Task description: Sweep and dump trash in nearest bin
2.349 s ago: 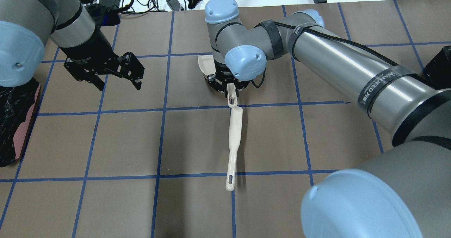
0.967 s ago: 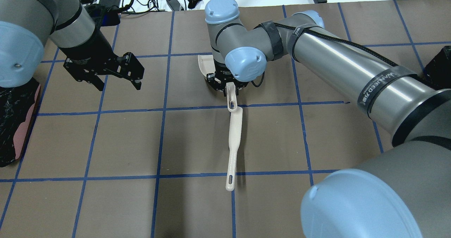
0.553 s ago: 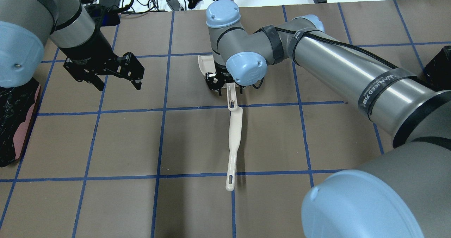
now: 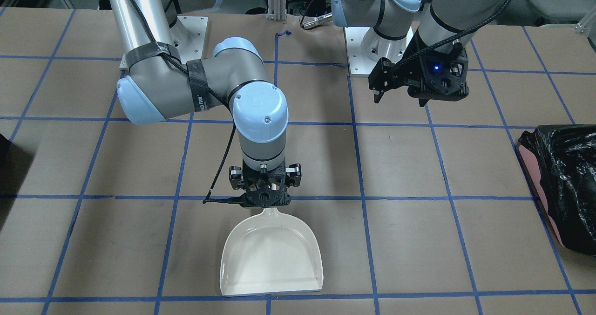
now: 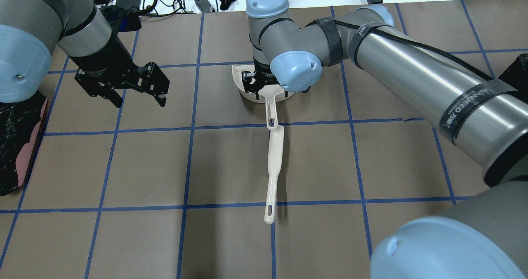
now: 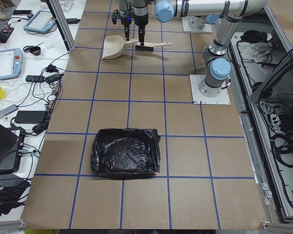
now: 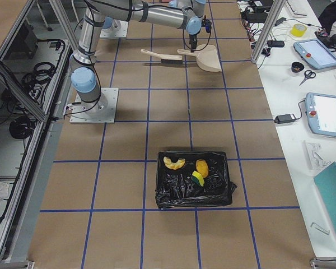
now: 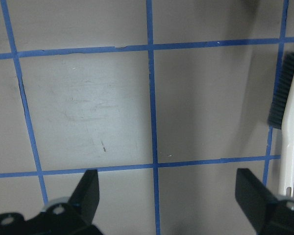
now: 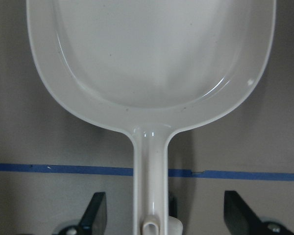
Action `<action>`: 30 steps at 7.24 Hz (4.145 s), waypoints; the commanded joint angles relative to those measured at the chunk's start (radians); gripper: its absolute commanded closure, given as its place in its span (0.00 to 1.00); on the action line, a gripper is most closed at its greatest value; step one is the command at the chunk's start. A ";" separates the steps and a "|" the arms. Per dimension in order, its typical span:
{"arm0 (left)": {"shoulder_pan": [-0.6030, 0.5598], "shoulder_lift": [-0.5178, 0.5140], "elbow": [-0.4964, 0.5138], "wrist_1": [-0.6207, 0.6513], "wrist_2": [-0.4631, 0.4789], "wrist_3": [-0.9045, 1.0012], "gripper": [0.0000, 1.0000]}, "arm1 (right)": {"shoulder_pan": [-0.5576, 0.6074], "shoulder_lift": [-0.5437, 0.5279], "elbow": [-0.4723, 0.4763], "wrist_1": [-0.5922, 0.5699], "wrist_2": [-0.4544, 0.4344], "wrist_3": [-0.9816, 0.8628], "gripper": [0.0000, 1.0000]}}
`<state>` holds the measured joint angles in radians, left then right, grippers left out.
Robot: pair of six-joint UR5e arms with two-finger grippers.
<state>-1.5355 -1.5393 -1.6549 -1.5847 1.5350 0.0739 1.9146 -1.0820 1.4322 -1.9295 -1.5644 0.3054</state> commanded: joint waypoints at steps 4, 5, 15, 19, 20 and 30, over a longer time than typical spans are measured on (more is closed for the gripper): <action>0.003 0.005 0.001 -0.008 0.000 0.001 0.00 | -0.259 -0.254 0.008 0.295 -0.012 -0.296 0.00; 0.005 0.005 0.000 -0.008 0.000 0.001 0.00 | -0.273 -0.283 0.014 0.332 -0.067 -0.322 0.00; 0.001 0.014 -0.045 -0.011 0.000 0.003 0.00 | -0.338 -0.349 0.016 0.425 -0.023 -0.387 0.01; 0.003 -0.002 -0.046 0.003 -0.001 0.006 0.00 | -0.338 -0.349 0.030 0.415 -0.020 -0.390 0.01; 0.006 -0.007 -0.046 0.005 -0.001 0.004 0.00 | -0.338 -0.349 0.030 0.414 -0.022 -0.391 0.01; 0.005 0.028 -0.046 -0.011 0.005 -0.078 0.00 | -0.341 -0.374 0.030 0.419 -0.025 -0.402 0.00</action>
<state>-1.5308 -1.5111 -1.7005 -1.5951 1.5400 0.0024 1.5742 -1.4564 1.4619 -1.5102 -1.5909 -0.0959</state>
